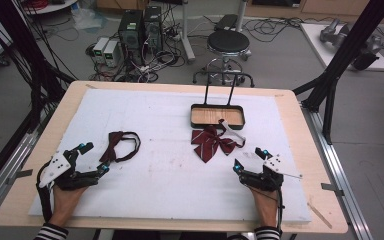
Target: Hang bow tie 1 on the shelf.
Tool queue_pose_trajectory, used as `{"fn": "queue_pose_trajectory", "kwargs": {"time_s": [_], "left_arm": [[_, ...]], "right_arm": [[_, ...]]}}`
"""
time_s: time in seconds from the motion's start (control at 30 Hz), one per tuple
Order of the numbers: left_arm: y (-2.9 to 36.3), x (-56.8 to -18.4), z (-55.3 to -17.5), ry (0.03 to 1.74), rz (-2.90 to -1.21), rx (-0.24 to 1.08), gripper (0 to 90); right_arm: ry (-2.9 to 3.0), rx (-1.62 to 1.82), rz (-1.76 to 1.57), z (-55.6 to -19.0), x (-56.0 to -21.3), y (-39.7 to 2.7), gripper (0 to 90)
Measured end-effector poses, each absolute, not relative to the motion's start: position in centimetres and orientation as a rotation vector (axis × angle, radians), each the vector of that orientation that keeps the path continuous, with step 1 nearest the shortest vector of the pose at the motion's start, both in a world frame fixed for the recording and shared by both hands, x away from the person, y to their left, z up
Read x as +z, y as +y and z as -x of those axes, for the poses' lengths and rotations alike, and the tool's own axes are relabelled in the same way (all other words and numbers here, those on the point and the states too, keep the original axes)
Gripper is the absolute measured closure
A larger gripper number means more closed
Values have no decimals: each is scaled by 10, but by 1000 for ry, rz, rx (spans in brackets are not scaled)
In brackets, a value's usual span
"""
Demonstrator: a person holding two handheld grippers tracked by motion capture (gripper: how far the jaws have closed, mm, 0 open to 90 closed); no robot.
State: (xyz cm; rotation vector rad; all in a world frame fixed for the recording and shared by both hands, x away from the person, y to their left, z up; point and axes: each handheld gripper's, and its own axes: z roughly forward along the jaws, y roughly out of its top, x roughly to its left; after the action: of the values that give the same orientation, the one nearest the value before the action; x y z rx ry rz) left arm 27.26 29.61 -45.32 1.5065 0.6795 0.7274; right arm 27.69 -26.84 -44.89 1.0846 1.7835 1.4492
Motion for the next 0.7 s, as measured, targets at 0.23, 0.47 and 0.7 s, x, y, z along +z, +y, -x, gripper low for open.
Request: {"fn": "queue_pose_trajectory", "kwargs": {"time_s": [0.23, 0.47, 0.7], "left_arm": [[296, -453, -273, 683, -1511, 721, 155], [296, -453, -273, 683, -1508, 725, 155], [296, -453, -273, 683, -1506, 728, 155]], "right_arm": [[1832, 1425, -1064, -279, -431, -266, 105], [1884, 1429, -1020, -288, -400, -255, 105], [1945, 1422, -1019, -306, -374, -246, 105]]}}
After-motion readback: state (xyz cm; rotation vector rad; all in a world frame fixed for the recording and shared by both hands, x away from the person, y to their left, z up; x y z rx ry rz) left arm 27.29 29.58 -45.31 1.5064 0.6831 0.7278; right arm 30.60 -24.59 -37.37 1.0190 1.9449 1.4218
